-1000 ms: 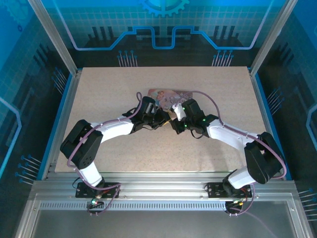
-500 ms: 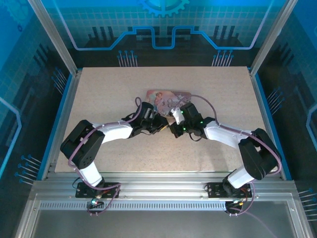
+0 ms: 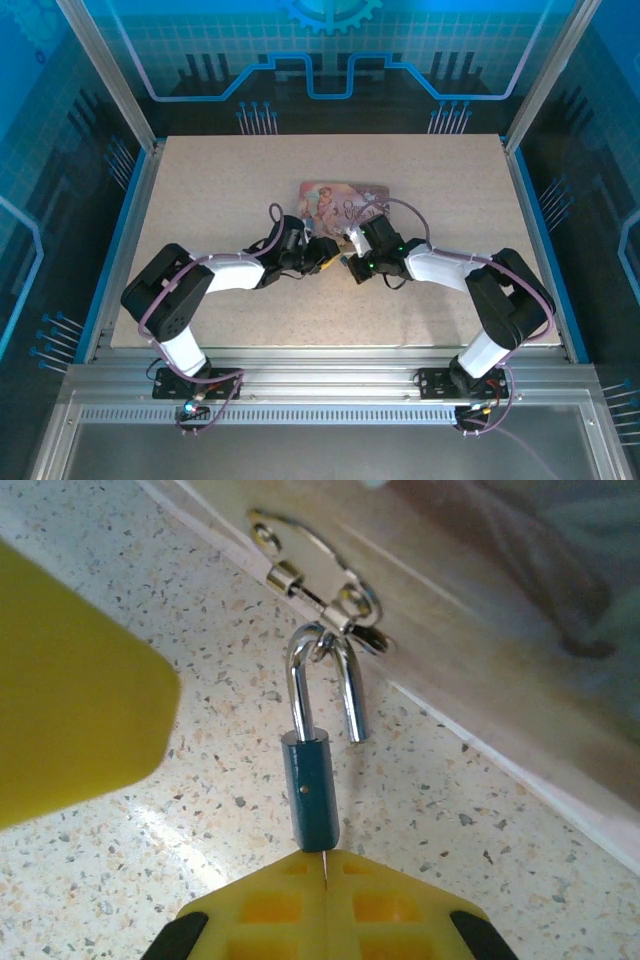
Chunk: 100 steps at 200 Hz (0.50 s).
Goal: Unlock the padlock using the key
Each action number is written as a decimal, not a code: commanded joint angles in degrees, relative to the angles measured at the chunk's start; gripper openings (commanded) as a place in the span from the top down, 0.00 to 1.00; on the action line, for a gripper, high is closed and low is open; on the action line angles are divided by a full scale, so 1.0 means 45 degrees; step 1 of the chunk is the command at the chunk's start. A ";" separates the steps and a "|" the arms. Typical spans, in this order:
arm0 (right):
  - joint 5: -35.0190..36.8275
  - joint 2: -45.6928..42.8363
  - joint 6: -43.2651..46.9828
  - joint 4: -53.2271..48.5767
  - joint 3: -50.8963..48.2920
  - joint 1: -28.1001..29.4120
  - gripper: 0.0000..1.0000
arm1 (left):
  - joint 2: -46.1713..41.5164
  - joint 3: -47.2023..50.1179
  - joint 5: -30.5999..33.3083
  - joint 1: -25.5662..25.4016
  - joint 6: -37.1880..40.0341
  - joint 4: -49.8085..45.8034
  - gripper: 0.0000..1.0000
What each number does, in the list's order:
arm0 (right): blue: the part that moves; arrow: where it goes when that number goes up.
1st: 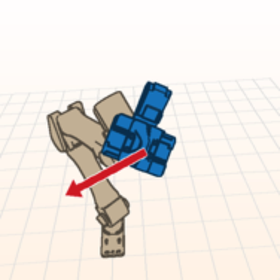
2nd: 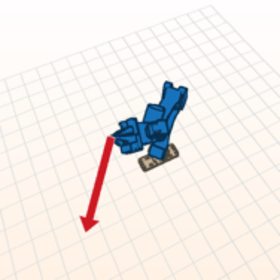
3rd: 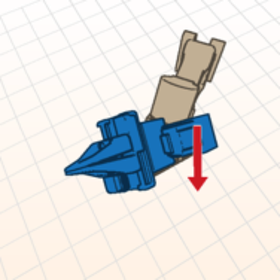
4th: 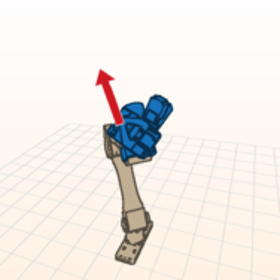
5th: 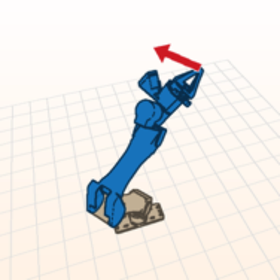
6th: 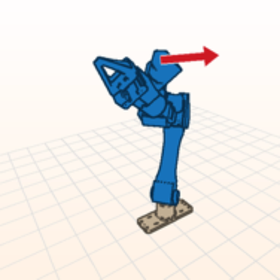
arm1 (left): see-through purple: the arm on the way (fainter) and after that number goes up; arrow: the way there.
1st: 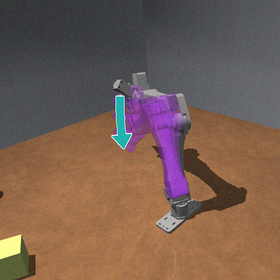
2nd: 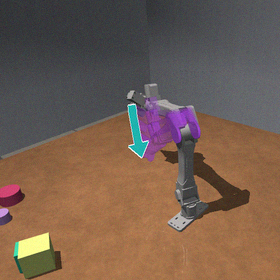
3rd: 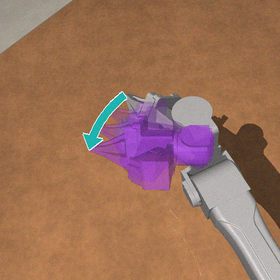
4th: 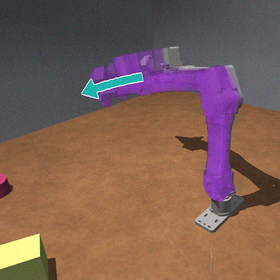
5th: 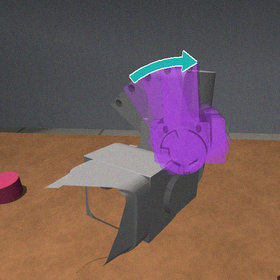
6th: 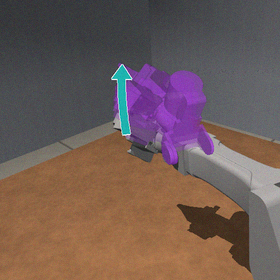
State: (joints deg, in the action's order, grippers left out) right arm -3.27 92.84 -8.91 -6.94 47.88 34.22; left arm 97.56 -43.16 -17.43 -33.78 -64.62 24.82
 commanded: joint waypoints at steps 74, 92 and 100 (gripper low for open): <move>0.1444 0.0004 0.1637 -0.1589 0.0976 0.0586 1.00 | -0.1789 0.1342 0.0073 0.0784 0.0578 -0.0585 0.59; 0.1387 -0.0030 0.1886 -0.1719 0.1040 0.0648 1.00 | -0.2220 0.1483 0.0194 0.0976 0.0883 -0.0846 0.58; 0.1393 -0.0039 0.1974 -0.1720 0.1069 0.0685 1.00 | -0.2411 0.1541 0.0257 0.1054 0.1020 -0.0942 0.57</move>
State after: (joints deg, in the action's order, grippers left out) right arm 1.69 92.84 -2.81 -12.38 50.96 36.27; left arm 89.93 -37.34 -17.34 -30.35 -63.42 23.29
